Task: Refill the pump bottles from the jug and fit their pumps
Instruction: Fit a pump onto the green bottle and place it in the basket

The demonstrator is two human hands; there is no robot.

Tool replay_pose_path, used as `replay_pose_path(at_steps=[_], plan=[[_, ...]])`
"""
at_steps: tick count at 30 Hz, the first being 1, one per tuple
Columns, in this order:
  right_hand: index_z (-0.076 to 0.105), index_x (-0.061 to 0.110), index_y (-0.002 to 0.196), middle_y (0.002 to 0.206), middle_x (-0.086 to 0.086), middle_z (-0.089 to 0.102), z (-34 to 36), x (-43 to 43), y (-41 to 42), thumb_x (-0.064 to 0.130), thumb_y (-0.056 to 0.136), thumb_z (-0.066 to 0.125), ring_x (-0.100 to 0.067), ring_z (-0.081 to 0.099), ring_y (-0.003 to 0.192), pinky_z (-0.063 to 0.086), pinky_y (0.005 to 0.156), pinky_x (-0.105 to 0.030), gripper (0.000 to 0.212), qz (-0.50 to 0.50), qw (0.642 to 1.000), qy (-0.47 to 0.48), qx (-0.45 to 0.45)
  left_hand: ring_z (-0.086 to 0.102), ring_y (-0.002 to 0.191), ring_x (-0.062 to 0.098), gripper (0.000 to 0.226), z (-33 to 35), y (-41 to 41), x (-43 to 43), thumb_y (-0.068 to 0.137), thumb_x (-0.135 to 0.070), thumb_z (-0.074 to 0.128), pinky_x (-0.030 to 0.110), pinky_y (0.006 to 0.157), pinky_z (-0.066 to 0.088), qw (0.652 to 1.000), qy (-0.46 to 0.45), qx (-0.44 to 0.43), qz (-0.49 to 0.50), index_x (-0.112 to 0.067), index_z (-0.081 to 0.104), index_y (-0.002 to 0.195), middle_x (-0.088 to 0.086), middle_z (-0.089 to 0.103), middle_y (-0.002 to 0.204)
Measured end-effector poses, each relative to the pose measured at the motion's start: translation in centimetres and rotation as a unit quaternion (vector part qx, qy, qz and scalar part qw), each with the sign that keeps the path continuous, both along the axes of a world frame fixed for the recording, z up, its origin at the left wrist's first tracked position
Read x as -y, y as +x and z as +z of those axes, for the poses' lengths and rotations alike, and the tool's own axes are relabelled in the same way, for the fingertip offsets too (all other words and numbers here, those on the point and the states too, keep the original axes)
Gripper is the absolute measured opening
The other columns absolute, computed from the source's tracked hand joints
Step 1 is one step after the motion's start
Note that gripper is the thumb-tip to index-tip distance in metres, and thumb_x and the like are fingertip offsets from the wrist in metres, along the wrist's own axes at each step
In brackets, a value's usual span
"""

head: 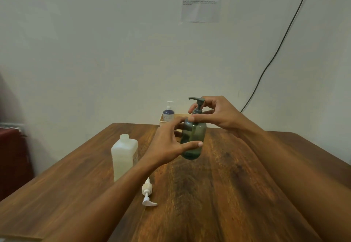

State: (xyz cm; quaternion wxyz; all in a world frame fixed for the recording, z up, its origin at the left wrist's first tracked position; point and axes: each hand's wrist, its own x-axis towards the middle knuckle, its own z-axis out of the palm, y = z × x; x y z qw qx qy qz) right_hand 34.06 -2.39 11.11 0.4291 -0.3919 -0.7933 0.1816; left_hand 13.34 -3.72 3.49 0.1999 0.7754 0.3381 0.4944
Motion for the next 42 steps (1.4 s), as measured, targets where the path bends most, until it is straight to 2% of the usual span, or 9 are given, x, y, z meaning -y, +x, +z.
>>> replay_pose_path(at_steps=[2,5,9,15,19,24,29,34,42], plan=[[0.075,0.010,0.102,0.100,0.002,0.079,-0.5,0.2,-0.8,0.061,0.071,0.084,-0.016,0.076,0.099,0.061,0.097,-0.051,0.060,-0.033,0.999,0.021,-0.004,0.063,0.097,-0.004,0.077,0.0,0.2,0.2,0.070,-0.058,0.084,0.006,0.074,0.053,1.000,-0.002,0.000,-0.004,-0.044,0.048,0.137,-0.019,0.061,0.121],[0.076,0.028,0.109,0.108,0.013,0.078,-0.5,0.1,-0.7,0.074,0.078,0.071,-0.008,0.071,0.108,0.056,0.104,-0.049,0.056,-0.033,0.999,-0.009,0.025,0.066,0.105,0.003,0.079,-0.1,0.3,0.2,0.070,-0.057,0.085,0.010,0.077,0.055,1.000,-0.006,0.006,-0.007,-0.042,0.048,0.139,-0.019,0.062,0.123],[0.071,0.033,0.135,0.136,0.012,0.071,0.5,0.2,1.2,0.057,0.095,0.066,-0.011,0.064,0.131,0.050,0.111,-0.044,0.047,0.084,0.989,-0.121,-0.010,0.064,0.100,0.000,0.079,0.2,0.0,0.0,0.071,-0.055,0.085,0.009,0.076,0.054,1.000,-0.008,0.002,-0.001,-0.034,0.052,0.139,-0.015,0.063,0.125],[0.083,0.035,0.104,0.116,0.015,0.079,0.6,-0.1,1.2,0.055,0.077,0.085,0.006,0.066,0.116,0.044,0.101,-0.034,0.034,0.030,0.998,-0.059,0.005,0.062,0.098,-0.003,0.079,0.5,0.3,0.2,0.071,-0.053,0.086,0.004,0.074,0.052,1.000,-0.002,-0.002,0.006,-0.034,0.053,0.140,-0.016,0.062,0.125],[0.081,0.020,0.086,0.098,0.001,0.081,-0.8,-0.7,0.5,0.056,0.068,0.090,-0.010,0.075,0.097,0.054,0.079,-0.023,0.042,-0.018,0.998,-0.010,-0.054,0.063,0.099,0.001,0.080,0.3,0.6,0.3,0.072,-0.052,0.086,0.009,0.079,0.055,1.000,0.002,0.007,0.014,-0.035,0.052,0.142,-0.016,0.062,0.124],[0.075,0.034,0.067,0.082,0.003,0.077,-1.7,-0.7,-0.2,0.063,0.063,0.086,-0.003,0.070,0.074,0.054,0.063,-0.011,0.032,-0.040,0.996,0.010,-0.083,0.062,0.103,0.004,0.080,0.0,1.1,0.2,0.072,-0.050,0.087,0.010,0.077,0.053,0.999,-0.016,0.016,0.025,-0.036,0.050,0.142,-0.013,0.063,0.127],[0.076,0.021,0.093,0.087,0.009,0.079,-1.6,-0.6,-0.2,0.062,0.070,0.081,-0.004,0.075,0.084,0.056,0.070,-0.017,0.048,-0.041,0.997,-0.034,-0.062,0.066,0.113,0.012,0.081,-0.2,1.1,-0.2,0.072,-0.048,0.087,0.021,0.086,0.057,0.999,-0.027,0.012,0.035,-0.030,0.052,0.142,-0.006,0.065,0.133],[0.077,0.028,0.111,0.106,0.012,0.080,-2.0,-0.7,0.5,0.048,0.087,0.081,-0.008,0.076,0.103,0.065,0.086,-0.032,0.032,-0.014,0.995,-0.061,-0.080,0.061,0.107,0.004,0.079,0.0,1.1,-1.1,0.071,-0.046,0.088,0.009,0.078,0.052,0.998,-0.022,0.022,0.045,-0.026,0.055,0.140,-0.006,0.066,0.132],[0.075,0.027,0.127,0.121,0.006,0.078,-2.7,-1.9,1.6,0.039,0.088,0.085,-0.014,0.075,0.112,0.066,0.090,-0.045,0.042,-0.017,0.995,-0.075,-0.070,0.063,0.109,0.006,0.076,-0.2,1.7,-3.0,0.070,-0.045,0.090,0.011,0.080,0.053,0.997,-0.043,0.041,0.054,-0.023,0.053,0.134,-0.007,0.064,0.130]])
